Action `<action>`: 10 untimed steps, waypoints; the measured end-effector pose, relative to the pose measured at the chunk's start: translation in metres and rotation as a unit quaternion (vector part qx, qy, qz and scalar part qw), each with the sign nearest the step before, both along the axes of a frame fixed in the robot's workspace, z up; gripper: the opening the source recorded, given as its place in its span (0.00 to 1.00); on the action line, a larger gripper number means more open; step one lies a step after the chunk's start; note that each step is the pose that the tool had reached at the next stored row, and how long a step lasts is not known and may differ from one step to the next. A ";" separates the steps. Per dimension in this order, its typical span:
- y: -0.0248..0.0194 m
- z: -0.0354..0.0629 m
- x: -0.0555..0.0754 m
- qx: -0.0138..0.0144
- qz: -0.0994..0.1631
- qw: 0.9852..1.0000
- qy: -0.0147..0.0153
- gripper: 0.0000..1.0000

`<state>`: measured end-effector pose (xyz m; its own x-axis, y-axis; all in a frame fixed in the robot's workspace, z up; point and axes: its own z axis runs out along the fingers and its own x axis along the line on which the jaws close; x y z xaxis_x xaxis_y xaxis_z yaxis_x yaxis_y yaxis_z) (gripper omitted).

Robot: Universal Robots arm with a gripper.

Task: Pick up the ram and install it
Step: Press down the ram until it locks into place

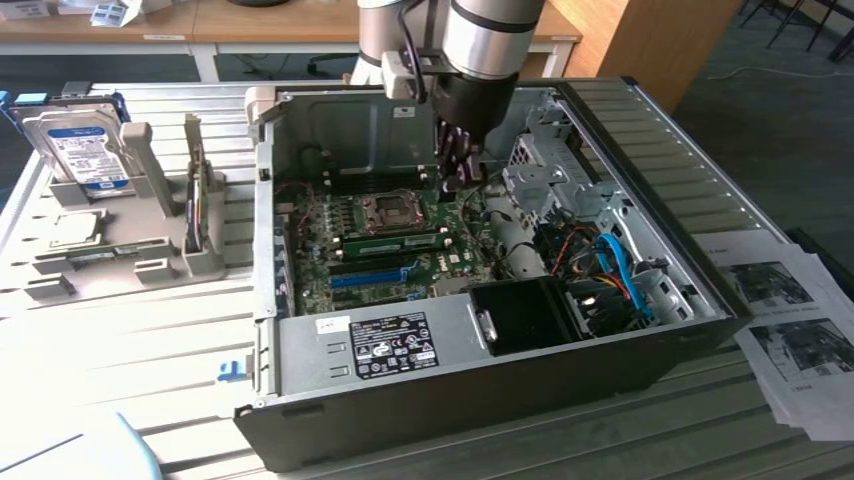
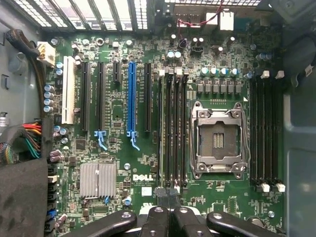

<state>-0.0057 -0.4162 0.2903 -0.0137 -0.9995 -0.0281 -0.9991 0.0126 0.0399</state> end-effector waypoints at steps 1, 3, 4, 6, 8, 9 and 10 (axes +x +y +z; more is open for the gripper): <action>0.0000 -0.0010 0.000 0.000 0.000 1.000 0.000 0.09; 0.0000 -0.0028 0.000 0.000 0.000 1.000 0.000 0.09; 0.0000 -0.0036 0.000 0.000 0.000 1.000 0.000 0.09; 0.0000 -0.0051 0.000 0.000 0.000 1.000 0.000 0.09; 0.0000 -0.0064 0.000 0.000 0.000 1.000 0.000 0.09; 0.0000 -0.0071 0.000 0.000 0.000 1.000 0.000 0.09; 0.0000 -0.0078 0.000 0.000 0.000 1.000 0.000 0.09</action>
<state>-0.0057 -0.4163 0.2825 -0.0137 -0.9995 -0.0280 -0.9991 0.0126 0.0399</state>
